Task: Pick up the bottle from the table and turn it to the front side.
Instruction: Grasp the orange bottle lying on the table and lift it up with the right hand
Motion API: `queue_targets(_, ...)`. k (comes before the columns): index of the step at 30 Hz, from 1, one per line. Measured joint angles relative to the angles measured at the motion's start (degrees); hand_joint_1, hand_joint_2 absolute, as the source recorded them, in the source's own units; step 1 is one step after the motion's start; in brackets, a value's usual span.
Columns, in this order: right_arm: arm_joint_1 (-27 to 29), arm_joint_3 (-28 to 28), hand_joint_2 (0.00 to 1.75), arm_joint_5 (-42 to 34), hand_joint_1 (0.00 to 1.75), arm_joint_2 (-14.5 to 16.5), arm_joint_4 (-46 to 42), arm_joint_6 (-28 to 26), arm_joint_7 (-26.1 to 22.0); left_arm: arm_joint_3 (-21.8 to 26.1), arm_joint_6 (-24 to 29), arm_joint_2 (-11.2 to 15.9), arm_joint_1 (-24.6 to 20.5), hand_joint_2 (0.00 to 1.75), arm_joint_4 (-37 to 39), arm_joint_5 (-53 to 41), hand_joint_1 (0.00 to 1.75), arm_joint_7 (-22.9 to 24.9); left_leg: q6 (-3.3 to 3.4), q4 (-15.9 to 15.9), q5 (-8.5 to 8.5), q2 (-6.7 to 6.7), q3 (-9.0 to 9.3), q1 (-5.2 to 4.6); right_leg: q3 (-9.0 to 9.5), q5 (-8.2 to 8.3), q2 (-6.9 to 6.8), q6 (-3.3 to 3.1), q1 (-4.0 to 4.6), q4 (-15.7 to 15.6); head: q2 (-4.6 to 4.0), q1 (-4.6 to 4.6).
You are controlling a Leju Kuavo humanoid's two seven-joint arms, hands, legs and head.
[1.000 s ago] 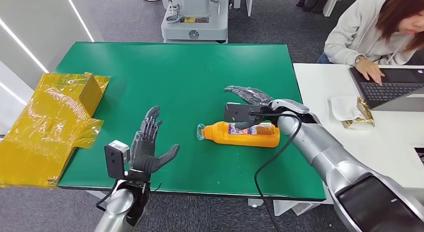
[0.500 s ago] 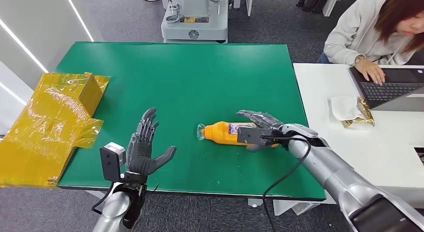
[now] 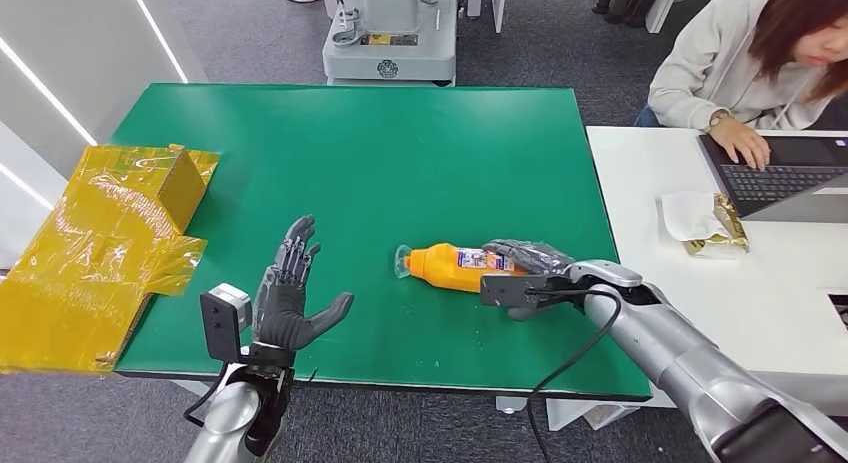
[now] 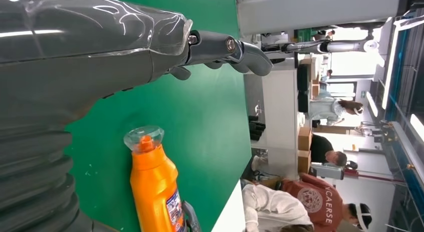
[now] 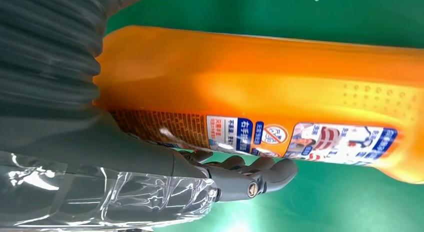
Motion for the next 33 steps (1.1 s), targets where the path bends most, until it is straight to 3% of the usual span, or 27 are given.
queue_targets(7,-0.14,0.89,1.75,1.74,0.0,-0.14,-0.1,-0.24,0.97,0.1,-0.17,0.0,-0.03,1.75,0.26,0.27,0.0,0.0,0.0,0.0,0.0,0.0,0.01,0.0,0.0,0.0,0.0,0.0,0.0,-0.01,0.0,-0.02)
queue_targets(9,-0.28,1.23,1.75,3.32,0.77,-0.2,-0.1,-0.48,1.75,0.21,-0.35,-0.02,-0.06,1.75,0.39,0.36,0.0,0.01,0.0,0.0,0.0,0.0,0.01,0.0,0.0,0.0,0.0,0.0,0.0,0.0,0.0,-0.01)
queue_targets(11,-0.43,1.61,1.75,4.74,1.64,-0.28,-0.09,-0.82,2.5,0.33,-0.47,-0.07,-0.12,1.75,0.58,0.44,0.0,0.0,0.0,0.0,0.0,0.0,0.01,0.0,0.01,0.0,0.0,0.0,0.0,0.0,0.0,-0.02)
queue_targets(12,-0.48,1.73,1.75,5.12,1.72,-0.3,-0.09,-0.94,2.73,0.36,-0.49,-0.08,-0.13,1.75,0.64,0.46,0.0,-0.01,0.0,0.0,0.0,0.0,0.01,0.0,0.01,0.0,0.0,0.0,0.0,0.0,0.0,-0.02)
queue_targets(27,-0.93,3.96,1.75,7.65,1.75,-1.03,-0.21,-2.86,4.05,0.63,-0.64,-0.54,-0.4,1.75,1.22,0.46,0.0,0.53,0.0,0.0,0.0,0.0,0.01,0.0,0.0,0.0,0.0,0.0,0.0,0.0,0.0,-0.01)
queue_targets(33,1.39,3.2,1.75,7.37,1.75,-1.09,-1.54,-8.37,3.17,0.63,-0.69,-0.55,-0.79,1.75,1.64,0.48,0.0,0.66,0.0,0.0,0.0,-0.01,0.01,0.0,0.01,0.0,-0.01,0.0,0.0,0.0,0.0,-0.01)
